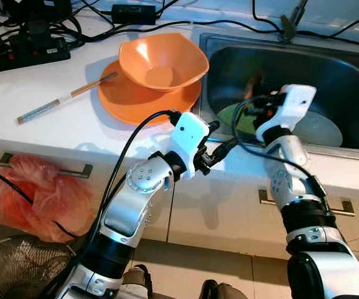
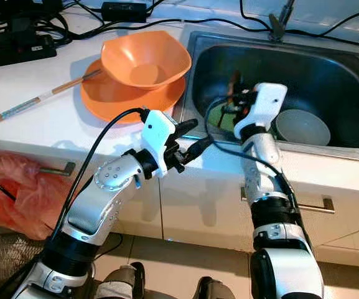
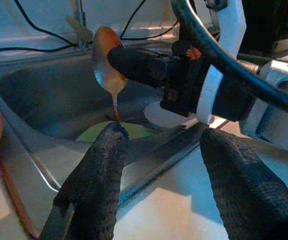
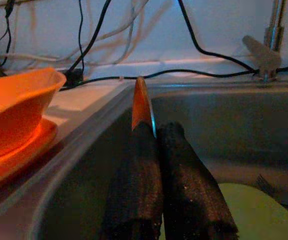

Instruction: Kitchen organization

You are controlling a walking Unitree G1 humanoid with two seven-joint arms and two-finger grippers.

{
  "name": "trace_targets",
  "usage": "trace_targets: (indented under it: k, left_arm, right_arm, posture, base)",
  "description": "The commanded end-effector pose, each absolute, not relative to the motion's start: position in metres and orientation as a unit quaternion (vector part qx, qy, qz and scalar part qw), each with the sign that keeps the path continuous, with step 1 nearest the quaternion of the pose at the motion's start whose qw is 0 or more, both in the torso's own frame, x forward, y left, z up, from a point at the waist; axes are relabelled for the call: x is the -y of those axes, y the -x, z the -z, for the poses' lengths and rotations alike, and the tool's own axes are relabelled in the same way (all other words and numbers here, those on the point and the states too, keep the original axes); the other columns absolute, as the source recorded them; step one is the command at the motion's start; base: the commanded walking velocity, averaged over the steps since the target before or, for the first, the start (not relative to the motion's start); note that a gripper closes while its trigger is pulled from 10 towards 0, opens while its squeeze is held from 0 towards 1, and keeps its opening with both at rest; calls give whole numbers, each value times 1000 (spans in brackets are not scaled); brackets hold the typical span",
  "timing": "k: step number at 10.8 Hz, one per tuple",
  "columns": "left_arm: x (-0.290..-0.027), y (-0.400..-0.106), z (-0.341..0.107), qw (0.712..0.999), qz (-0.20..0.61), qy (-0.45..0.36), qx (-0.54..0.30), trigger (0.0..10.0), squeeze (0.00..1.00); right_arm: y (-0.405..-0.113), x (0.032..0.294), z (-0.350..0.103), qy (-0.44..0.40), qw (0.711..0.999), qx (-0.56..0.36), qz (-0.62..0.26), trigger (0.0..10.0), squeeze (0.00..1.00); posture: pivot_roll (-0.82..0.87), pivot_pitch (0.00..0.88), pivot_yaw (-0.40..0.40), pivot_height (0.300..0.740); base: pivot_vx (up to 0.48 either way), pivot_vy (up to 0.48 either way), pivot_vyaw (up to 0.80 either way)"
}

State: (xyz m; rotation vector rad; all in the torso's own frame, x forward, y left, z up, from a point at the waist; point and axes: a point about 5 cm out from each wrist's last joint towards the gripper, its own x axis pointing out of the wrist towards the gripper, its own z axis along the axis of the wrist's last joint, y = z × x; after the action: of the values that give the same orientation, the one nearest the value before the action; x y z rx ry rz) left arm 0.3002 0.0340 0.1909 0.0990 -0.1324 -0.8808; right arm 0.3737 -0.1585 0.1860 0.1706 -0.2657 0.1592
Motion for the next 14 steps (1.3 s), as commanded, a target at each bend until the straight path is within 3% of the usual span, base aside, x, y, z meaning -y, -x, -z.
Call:
trace_targets:
  k: [1, 12, 13, 14]
  left_arm:
    - [-33, -297, -191, 900, 428, -50, 62, 10000, 0]
    - [-33, -297, -191, 900, 428, -50, 62, 10000, 0]
    - [-40, -300, -188, 906, 415, -59, 55, 10000, 0]
    - [-43, -301, -187, 909, 409, -64, 51, 10000, 0]
  right_arm:
    - [-372, 158, -177, -81, 986, 118, -83, 10000, 0]
    - [-372, 158, -177, -81, 986, 118, -83, 10000, 0]
    - [-373, 159, -167, -66, 991, 90, -79, 10000, 1000]
    - [-373, 160, -163, -57, 992, 80, -76, 10000, 910]
  posture:
    - [217, 169, -44, 740]
    - [217, 169, -44, 740]
    - [221, 165, -44, 740]
    - [221, 164, -44, 740]
  base:
    - [0, 0, 0]
    - [0, 0, 0]
    - [0, 0, 0]
    - [0, 0, 0]
